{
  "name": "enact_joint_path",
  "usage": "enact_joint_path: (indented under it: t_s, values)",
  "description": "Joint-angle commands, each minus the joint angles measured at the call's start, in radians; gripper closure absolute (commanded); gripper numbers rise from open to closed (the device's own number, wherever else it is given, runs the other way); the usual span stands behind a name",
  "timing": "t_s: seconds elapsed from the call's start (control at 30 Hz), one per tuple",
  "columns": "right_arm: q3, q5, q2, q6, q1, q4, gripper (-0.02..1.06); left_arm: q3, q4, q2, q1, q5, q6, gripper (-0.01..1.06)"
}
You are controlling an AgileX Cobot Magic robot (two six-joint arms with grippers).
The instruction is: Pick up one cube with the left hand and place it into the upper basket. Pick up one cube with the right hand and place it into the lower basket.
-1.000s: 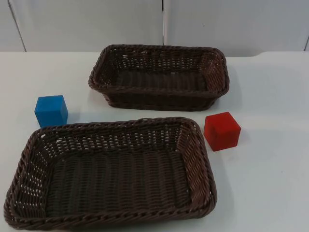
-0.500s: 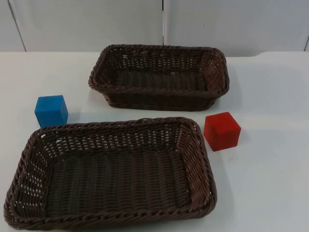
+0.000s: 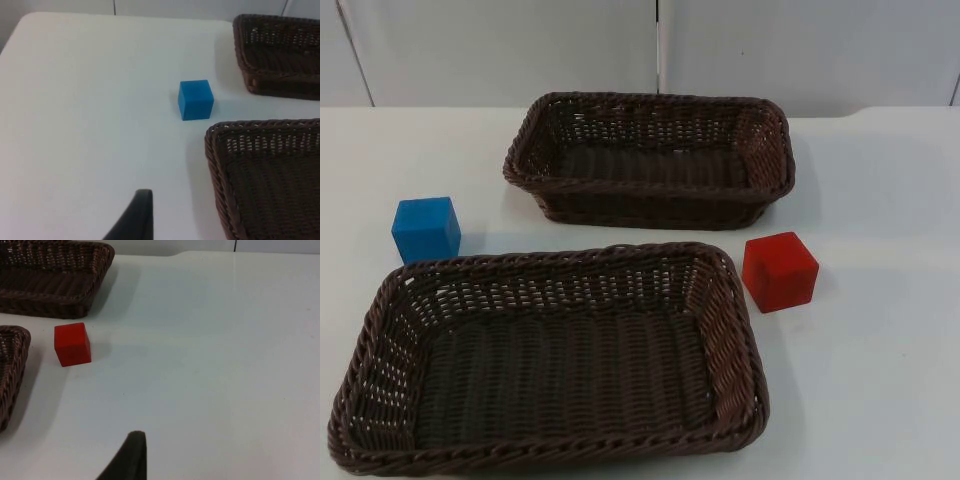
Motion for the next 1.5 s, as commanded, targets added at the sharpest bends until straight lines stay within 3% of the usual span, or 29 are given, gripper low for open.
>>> enact_joint_path:
  t_s: [0.0,0.3,1.07,1.13,1.47]
  values:
    - [0.002,-0.007,-0.002,-0.008,-0.006,-0.008,0.0,-0.006,-0.022,0.032,0.002,-0.025,-0.008,0.0]
    - [0.002,-0.007,-0.002,-0.008,-0.006,-0.008,0.0,-0.027,-0.092,0.206,0.002,-0.147,0.061,0.0]
    - [0.002,-0.007,-0.002,-0.008,-0.006,-0.008,0.0,-0.315,-0.185,0.612,0.002,-0.143,0.137,0.0]
    - [0.002,-0.007,-0.002,-0.008,-0.006,-0.008,0.0,-0.347,-0.19,0.669,0.002,-0.143,0.201,0.0]
    - [0.002,-0.007,-0.002,-0.008,-0.006,-0.008,0.0,-0.435,-0.231,0.844,0.002,-0.151,0.234,0.0]
